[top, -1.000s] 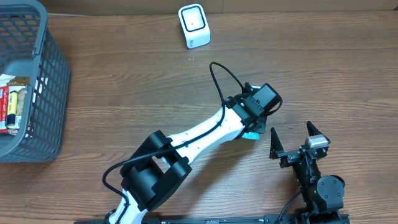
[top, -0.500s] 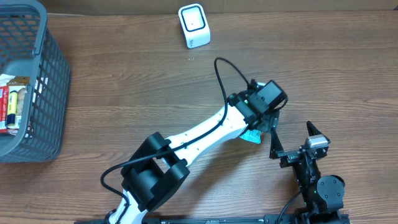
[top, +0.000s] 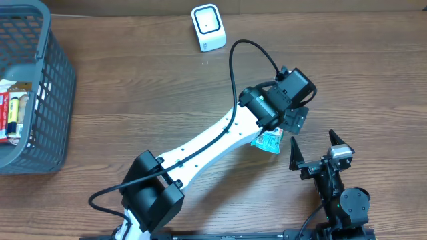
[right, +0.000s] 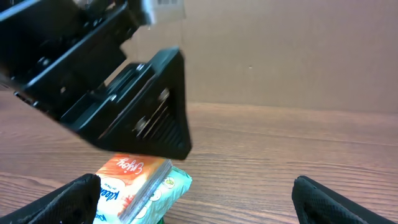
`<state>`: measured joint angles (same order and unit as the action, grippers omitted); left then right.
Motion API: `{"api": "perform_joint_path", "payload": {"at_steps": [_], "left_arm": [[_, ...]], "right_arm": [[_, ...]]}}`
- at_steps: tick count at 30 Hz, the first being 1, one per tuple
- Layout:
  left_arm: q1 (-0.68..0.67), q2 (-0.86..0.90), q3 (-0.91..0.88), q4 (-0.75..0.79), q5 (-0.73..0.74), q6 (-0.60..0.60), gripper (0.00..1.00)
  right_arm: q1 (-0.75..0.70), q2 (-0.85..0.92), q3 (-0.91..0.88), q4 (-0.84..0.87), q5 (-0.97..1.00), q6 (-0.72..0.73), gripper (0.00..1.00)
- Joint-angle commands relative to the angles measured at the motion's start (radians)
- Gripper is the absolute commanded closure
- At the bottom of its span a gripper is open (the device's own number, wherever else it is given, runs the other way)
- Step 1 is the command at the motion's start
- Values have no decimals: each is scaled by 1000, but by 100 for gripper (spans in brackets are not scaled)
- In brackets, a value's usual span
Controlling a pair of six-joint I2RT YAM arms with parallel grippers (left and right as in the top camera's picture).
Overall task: Scan the item barcode
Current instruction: 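Lower the snack pack onto the table and open the left gripper, then move the left gripper back over the basket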
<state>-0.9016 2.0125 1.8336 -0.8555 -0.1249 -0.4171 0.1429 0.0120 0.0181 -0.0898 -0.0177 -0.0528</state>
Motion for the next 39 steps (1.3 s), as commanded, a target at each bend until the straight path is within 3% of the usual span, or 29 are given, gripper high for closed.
{"api": "perform_joint_path", "payload": {"at_steps": [1, 10, 14, 18, 27, 39], "left_arm": [[48, -21, 22, -17, -28, 83, 2], [292, -103, 281, -217, -209, 169, 0], [460, -152, 442, -293, -249, 182, 0], [663, -197, 536, -328, -248, 300, 0], [1092, -180, 536, -390, -248, 448, 0], [1400, -83, 488, -428, -213, 448, 1]], "right_arm": [[-7, -9, -10, 6, 10, -5, 0], [-7, -9, -10, 6, 10, -5, 0], [-7, -9, -10, 6, 9, -5, 0], [-7, -9, -10, 6, 9, -5, 0], [-7, -9, -10, 6, 10, -5, 0], [-7, -9, -10, 6, 9, -5, 0]]}}
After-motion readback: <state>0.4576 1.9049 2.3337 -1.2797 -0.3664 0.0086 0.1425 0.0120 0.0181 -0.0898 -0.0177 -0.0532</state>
